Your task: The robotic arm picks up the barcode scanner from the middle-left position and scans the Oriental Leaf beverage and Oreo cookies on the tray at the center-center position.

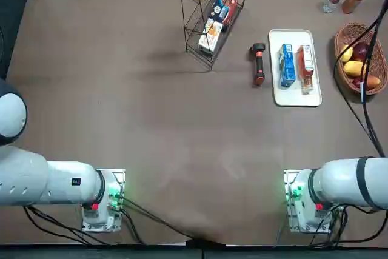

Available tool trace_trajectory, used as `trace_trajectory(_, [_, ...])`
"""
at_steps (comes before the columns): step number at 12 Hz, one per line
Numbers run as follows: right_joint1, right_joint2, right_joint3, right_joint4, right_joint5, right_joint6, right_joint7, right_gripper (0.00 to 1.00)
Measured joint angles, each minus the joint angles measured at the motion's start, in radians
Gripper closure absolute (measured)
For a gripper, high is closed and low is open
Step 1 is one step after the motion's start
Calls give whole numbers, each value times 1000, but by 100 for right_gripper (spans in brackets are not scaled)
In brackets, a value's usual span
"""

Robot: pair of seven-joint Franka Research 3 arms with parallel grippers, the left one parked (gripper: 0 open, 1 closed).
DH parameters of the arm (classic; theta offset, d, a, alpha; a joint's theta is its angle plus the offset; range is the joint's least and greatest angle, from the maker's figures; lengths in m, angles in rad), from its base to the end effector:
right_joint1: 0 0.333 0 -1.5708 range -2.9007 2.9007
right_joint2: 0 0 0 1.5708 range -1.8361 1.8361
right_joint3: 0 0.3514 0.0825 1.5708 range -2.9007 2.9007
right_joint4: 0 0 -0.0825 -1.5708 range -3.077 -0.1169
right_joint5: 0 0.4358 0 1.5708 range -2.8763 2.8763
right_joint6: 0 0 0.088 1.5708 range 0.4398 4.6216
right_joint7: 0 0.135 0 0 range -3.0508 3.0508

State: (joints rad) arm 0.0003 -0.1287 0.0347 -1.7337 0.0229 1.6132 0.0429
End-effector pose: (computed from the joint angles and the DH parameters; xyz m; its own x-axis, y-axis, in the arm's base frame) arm 0.5637 0.0239 0.6253 0.9999 -0.0091 0.0073 -0.0090 -0.9998 -0.0188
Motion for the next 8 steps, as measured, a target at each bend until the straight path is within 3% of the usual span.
trace_trajectory(5, [2, 3, 2, -1, 0, 0, 0, 0])
trace_trajectory(8, [18, 35, 34, -6, -32, 8, 35, 0])
